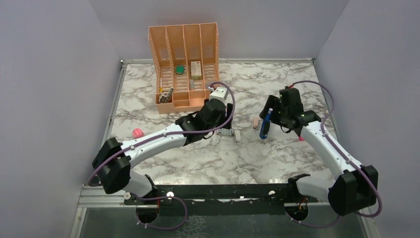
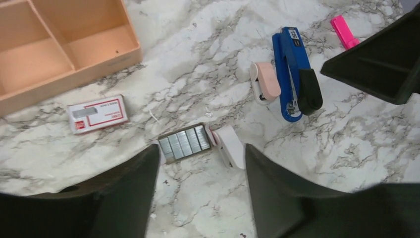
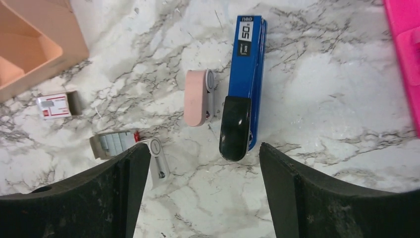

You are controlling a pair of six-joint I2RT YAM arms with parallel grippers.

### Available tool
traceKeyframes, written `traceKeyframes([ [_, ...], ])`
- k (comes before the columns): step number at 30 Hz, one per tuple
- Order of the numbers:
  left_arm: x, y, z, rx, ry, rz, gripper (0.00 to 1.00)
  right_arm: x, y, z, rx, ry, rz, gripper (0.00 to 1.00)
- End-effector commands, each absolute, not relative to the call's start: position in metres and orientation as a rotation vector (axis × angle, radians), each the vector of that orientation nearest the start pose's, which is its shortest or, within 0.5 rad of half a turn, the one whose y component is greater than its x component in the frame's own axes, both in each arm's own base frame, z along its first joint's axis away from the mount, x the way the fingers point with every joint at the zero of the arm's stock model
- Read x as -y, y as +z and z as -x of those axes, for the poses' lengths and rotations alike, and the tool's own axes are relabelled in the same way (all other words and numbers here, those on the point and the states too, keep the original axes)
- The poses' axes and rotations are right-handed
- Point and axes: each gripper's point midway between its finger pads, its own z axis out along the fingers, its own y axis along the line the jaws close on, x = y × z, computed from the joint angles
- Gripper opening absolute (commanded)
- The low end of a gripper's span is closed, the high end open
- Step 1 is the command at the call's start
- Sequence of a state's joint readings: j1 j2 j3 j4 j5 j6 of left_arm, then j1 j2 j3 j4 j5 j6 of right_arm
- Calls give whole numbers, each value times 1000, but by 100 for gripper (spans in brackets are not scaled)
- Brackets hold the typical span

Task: Load the staples into the stapler

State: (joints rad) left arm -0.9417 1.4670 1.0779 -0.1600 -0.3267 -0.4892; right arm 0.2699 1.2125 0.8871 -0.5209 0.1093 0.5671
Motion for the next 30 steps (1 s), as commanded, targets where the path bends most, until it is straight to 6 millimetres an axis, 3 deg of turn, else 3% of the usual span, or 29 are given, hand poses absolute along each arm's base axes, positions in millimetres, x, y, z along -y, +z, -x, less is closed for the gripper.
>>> traceKeyframes([
  [1,299,219,-279,-2029,-493,-253,78,-73,166,-288,-2343,196,-385,89],
  [4,281,240,-272,-1991,-491,-230,90,-64,198,-274,-2284,186,-381,96],
  [8,248,272,-262,-1951,-440,-182,95,-49,250,-256,-2155,175,-366,100],
  [13,203,335,-241,-1810,-414,-224,96,-26,316,-231,-1953,132,-316,100],
  [17,164,383,-220,-1673,-440,-187,96,-12,353,-211,-1798,125,-307,100],
  [23,112,410,-203,-1638,-377,-73,96,5,386,-190,-1691,101,-351,100],
  [30,81,431,-188,-1611,-385,14,96,14,407,-178,-1595,90,-352,100],
])
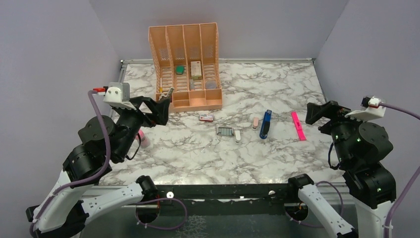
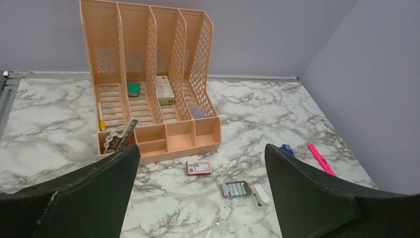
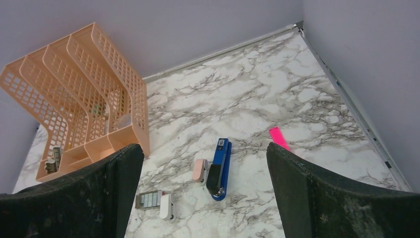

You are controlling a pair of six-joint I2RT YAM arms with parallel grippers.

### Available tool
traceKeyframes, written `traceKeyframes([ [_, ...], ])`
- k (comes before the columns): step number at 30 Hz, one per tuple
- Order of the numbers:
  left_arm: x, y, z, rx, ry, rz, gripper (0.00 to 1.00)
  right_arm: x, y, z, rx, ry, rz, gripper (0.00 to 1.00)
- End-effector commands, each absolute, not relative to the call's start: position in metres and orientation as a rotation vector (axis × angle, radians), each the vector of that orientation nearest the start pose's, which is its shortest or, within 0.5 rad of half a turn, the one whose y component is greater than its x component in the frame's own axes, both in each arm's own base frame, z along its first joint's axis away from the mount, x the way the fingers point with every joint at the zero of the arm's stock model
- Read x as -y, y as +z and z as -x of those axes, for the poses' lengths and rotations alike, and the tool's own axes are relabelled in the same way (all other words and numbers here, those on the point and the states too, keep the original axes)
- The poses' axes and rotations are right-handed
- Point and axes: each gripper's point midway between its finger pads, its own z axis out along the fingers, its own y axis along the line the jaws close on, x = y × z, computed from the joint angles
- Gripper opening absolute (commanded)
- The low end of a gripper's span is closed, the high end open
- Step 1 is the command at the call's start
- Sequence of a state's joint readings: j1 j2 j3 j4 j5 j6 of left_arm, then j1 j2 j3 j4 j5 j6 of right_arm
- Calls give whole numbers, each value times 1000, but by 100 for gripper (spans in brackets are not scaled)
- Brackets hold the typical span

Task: Load the staples into the stapler

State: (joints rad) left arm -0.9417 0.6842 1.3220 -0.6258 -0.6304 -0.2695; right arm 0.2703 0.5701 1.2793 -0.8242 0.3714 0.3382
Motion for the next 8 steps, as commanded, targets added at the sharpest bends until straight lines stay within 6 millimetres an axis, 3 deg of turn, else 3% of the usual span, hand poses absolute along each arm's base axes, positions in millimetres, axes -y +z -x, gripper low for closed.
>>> traceKeyframes([
  [1,77,433,-186,-1601,-397,31,96,16,408,-177,-1590,84,-361,100],
  [8,68,435,-177,-1575,-440,63,99,19,407,-179,-1578,75,-383,100],
])
